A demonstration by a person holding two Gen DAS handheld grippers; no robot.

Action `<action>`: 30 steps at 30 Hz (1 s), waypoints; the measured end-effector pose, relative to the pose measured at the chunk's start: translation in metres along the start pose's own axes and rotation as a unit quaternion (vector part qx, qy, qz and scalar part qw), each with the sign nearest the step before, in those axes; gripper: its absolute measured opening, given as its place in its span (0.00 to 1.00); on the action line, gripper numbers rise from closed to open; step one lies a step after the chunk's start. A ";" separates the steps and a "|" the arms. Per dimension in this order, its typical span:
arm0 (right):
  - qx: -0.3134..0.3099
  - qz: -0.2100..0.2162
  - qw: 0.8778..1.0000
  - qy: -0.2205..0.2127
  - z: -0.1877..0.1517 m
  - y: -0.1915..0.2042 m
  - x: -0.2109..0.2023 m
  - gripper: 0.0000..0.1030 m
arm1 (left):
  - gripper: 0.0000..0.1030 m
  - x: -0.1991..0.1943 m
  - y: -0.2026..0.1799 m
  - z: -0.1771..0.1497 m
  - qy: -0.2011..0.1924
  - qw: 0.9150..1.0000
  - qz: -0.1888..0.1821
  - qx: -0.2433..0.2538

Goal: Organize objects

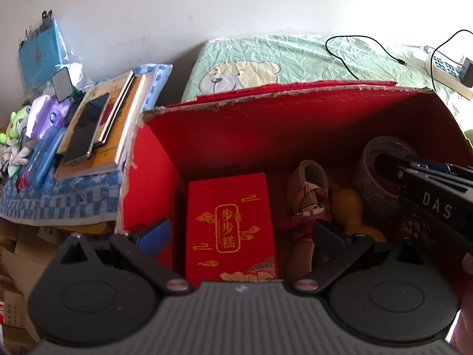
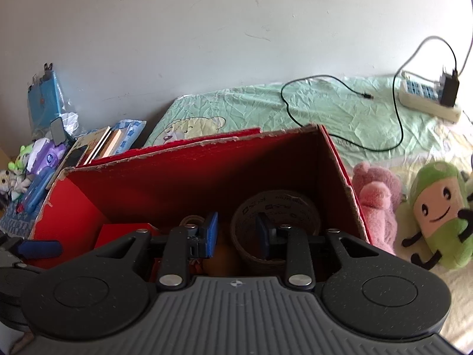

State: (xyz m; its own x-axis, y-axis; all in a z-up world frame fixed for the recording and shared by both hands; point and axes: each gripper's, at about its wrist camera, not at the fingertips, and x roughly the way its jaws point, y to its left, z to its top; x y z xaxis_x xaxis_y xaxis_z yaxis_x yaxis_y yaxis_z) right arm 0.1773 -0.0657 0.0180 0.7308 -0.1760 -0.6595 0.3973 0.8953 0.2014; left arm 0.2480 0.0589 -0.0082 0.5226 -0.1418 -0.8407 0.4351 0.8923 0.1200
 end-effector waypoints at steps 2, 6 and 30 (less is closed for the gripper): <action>-0.010 -0.005 1.000 0.003 0.000 0.002 -0.003 0.31 | 0.99 -0.002 0.000 0.000 -0.003 1.000 0.002 0.001; 0.003 0.008 1.000 0.002 0.002 0.000 -0.014 0.31 | 0.99 -0.005 -0.001 -0.002 0.000 1.000 0.000 0.001; 0.021 0.009 0.999 0.033 -0.010 0.000 -0.031 0.31 | 0.99 -0.015 -0.001 -0.010 0.007 1.000 -0.005 -0.002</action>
State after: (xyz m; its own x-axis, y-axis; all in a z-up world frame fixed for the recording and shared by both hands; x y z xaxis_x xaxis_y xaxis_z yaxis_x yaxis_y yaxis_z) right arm 0.1494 -0.0561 0.0309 0.7005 -0.1311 -0.7015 0.4080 0.8801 0.2429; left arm 0.2322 0.0647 -0.0007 0.5082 -0.1444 -0.8491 0.4366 0.8930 0.1094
